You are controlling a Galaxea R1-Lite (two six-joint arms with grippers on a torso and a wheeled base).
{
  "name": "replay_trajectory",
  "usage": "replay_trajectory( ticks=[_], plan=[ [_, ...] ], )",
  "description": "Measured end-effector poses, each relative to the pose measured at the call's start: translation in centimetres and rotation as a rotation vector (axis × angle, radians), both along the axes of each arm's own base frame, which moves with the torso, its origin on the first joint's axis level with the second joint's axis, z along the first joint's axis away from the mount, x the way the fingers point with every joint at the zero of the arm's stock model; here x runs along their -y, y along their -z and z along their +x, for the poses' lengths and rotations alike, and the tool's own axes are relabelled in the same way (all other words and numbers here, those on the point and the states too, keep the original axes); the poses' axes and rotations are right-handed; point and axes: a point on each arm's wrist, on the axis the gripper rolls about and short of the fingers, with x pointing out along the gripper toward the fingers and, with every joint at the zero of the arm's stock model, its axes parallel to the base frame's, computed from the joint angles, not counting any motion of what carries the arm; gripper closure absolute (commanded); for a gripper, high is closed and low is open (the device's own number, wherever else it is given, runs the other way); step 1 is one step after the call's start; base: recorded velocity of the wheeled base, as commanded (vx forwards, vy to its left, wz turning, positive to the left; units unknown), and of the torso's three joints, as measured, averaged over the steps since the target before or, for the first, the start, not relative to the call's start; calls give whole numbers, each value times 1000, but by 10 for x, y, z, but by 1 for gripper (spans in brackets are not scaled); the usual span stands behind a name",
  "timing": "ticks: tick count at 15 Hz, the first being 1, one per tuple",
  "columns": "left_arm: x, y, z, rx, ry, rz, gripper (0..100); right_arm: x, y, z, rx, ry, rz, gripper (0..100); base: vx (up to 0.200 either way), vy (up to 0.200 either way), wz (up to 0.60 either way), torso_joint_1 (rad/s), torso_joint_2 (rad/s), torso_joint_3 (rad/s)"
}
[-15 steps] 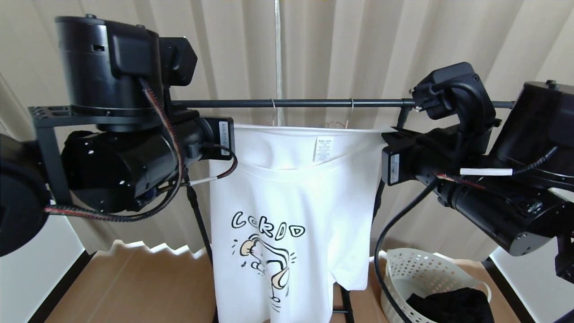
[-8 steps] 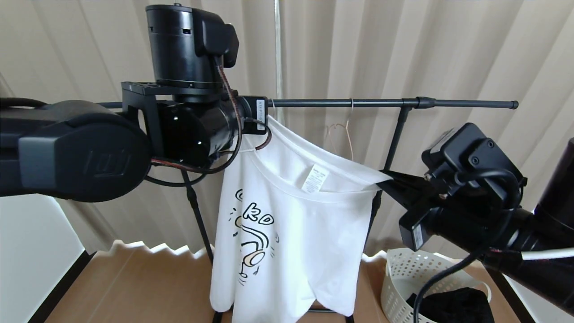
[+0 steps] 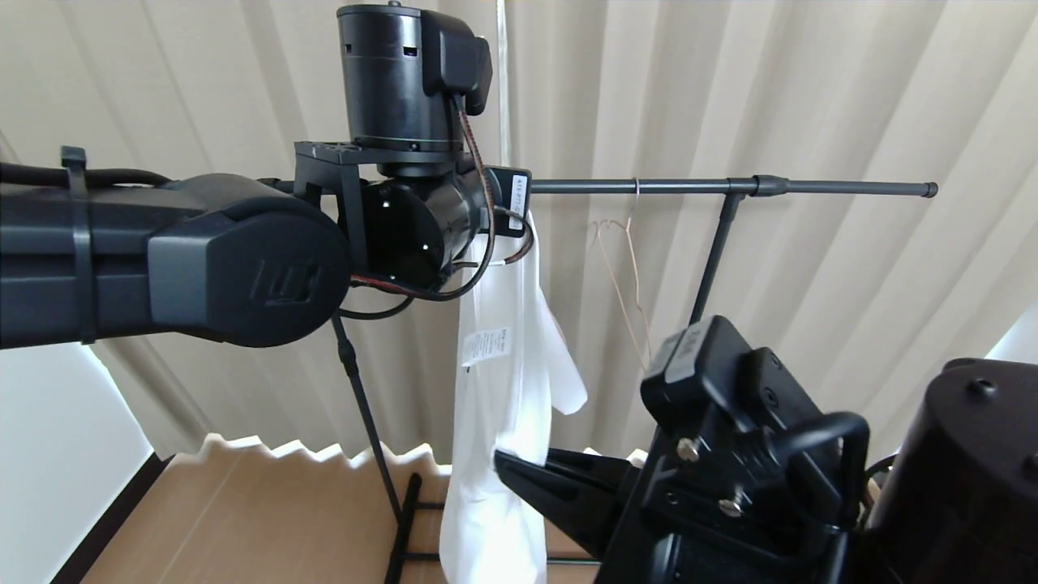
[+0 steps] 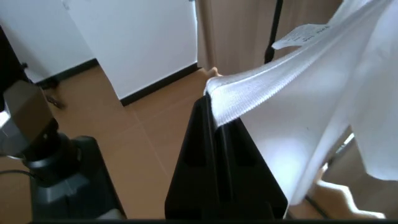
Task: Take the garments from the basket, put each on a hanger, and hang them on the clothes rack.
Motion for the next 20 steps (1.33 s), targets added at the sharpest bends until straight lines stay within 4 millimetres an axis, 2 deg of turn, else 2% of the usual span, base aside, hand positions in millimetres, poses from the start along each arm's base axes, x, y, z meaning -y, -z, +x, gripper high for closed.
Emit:
replay_trajectory(
  ticks=[2,4,16,18,20],
  plan=[
    [3,-2,-2,5,7,-4,100,-16,-3,3,-34,-1,40,100,0,0,0,0,0,0],
    [5,-2,-2,7,11,-6,100,-22,0,5,-37,7,32,100,0,0,0,0,0,0],
    [4,-2,-3,3,8,-4,100,-25,11,7,-24,26,-25,100,0,0,0,0,0,0],
    [-1,-6,-6,5,2,-3,100,-15,24,14,71,41,-181,100,0,0,0,0,0,0],
    [-11,-11,-10,-7,-12,9,100,8,38,39,184,156,-386,100,0,0,0,0,0,0]
  ],
)
